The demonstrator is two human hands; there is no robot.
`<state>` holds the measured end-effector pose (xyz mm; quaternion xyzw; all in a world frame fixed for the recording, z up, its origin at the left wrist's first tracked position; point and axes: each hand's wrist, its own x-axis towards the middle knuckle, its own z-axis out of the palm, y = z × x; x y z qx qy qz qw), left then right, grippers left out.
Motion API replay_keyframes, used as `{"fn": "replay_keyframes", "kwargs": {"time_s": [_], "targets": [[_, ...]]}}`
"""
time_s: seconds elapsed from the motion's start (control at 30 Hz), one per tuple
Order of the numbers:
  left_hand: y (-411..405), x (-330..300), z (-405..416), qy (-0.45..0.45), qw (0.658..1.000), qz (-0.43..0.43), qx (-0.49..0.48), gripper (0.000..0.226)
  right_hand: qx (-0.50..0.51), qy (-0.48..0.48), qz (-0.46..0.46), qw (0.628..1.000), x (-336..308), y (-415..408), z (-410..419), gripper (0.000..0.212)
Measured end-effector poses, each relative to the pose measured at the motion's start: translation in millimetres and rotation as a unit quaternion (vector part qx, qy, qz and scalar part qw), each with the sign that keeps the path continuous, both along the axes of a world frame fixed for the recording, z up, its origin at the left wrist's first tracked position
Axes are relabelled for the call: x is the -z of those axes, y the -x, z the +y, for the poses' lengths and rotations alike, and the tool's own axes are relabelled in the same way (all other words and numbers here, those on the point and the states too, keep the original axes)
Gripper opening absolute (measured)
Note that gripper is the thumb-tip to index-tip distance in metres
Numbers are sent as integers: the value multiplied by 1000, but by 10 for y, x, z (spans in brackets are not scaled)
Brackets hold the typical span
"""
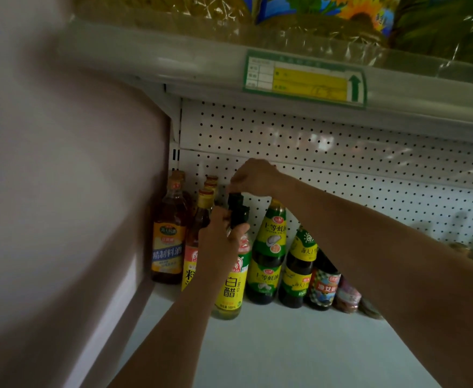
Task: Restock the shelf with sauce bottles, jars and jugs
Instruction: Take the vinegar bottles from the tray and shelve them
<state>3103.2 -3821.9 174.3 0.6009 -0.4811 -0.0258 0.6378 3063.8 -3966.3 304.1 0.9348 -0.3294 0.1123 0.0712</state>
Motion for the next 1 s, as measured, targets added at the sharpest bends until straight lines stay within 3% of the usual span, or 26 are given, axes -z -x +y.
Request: {"fn": "replay_keyframes", "kwargs": {"time_s": [0.1, 0.2, 0.27, 0.33, 0.43, 0.57, 0.67, 0.77, 0.87, 1.0], "targets": [[-6, -11, 31, -7, 1000, -8, -14, 28, -20, -7, -198, 980, 9, 213, 250, 32], [-14, -10, 25, -11, 1000, 0, -7, 25, -45, -135, -412, 900, 257, 525, 622, 30], [-16, -25, 4, -34, 999, 1, -12, 28, -31, -164, -463, 871, 569, 723, 824, 26], [-8, -28, 6, -54, 998, -8, -24, 32, -8, -179, -477, 861, 946, 878, 947, 23], [12, 50, 110, -12, 999, -29, -43, 40, 37, -242, -481, 842, 1563, 1010, 1015, 15], [87, 392, 344, 50, 991, 17, -119, 25, 67, -316, -485, 812, 2181, 1017, 1053, 13], [137, 790, 451, -45, 985, 27, -165, 20, 78, -372, -497, 780, 2379, 971, 1052, 16], [169, 1085, 452, -178, 971, 29, -155, 35, 52, -406, -514, 754, 2448, 910, 1054, 19], [139, 1196, 414, -203, 967, 19, -151, 44, 37, -413, -518, 749, 2480, 863, 1054, 25], [116, 1206, 354, -227, 961, 12, -157, 50, 55, -419, -496, 758, 2562, 826, 1006, 48]]}}
